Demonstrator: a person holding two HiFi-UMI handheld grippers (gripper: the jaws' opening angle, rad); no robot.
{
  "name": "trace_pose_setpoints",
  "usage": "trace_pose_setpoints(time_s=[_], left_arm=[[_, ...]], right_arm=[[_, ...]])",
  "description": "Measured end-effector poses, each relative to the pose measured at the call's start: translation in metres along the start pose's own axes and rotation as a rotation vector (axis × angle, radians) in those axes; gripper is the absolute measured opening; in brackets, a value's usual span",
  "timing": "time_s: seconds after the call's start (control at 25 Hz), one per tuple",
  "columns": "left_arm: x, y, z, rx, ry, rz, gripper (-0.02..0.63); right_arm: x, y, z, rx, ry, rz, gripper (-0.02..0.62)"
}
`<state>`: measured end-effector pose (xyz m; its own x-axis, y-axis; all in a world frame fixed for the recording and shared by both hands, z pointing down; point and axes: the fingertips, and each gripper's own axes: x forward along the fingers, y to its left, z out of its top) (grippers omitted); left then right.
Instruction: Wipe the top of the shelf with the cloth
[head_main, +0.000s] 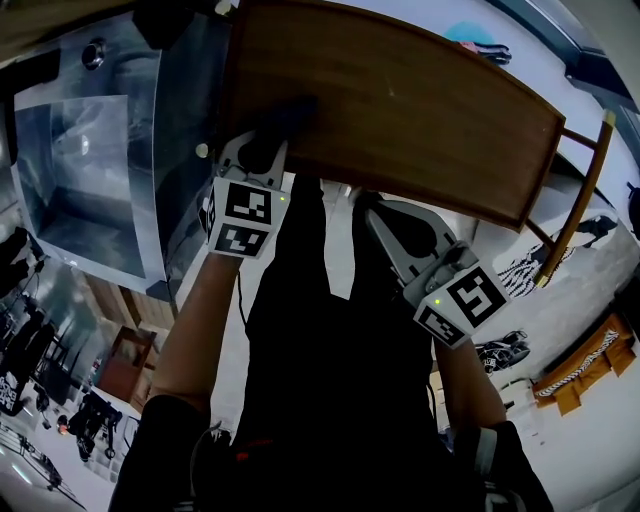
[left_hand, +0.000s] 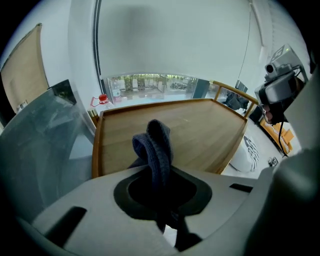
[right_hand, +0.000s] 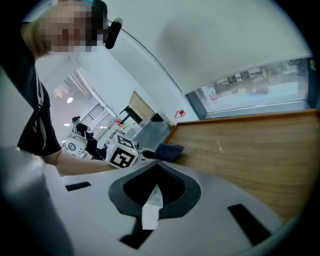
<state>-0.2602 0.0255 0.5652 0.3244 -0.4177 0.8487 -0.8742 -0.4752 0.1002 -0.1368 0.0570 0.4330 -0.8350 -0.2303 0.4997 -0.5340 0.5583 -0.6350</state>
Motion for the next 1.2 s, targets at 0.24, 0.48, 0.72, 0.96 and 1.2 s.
trace_pose_setpoints(time_s=[0.24, 0.48, 0.72, 0.96, 1.2], left_arm=[[0.013, -0.021, 0.007, 0.024, 0.018, -0.025, 0.057], [0.026, -0.047, 0.02, 0.049, 0.021, -0.059, 0.057], [0.037, -0.072, 0.032, 0.089, 0.028, -0.091, 0.057], [0.048, -0.095, 0.045, 0.103, 0.016, -0.129, 0.057], [0.057, -0.119, 0.055, 0.115, 0.02, -0.159, 0.057]], right_arm=[[-0.021, -0.014, -0.004, 0.021, -0.024, -0.021, 0.005], [-0.044, -0.029, -0.008, 0.041, -0.052, -0.043, 0.005], [-0.065, -0.042, -0.012, 0.065, -0.08, -0.066, 0.005], [-0.084, -0.054, -0.019, 0.085, -0.106, -0.085, 0.005], [-0.104, -0.066, -0.024, 0.101, -0.135, -0.107, 0.005]])
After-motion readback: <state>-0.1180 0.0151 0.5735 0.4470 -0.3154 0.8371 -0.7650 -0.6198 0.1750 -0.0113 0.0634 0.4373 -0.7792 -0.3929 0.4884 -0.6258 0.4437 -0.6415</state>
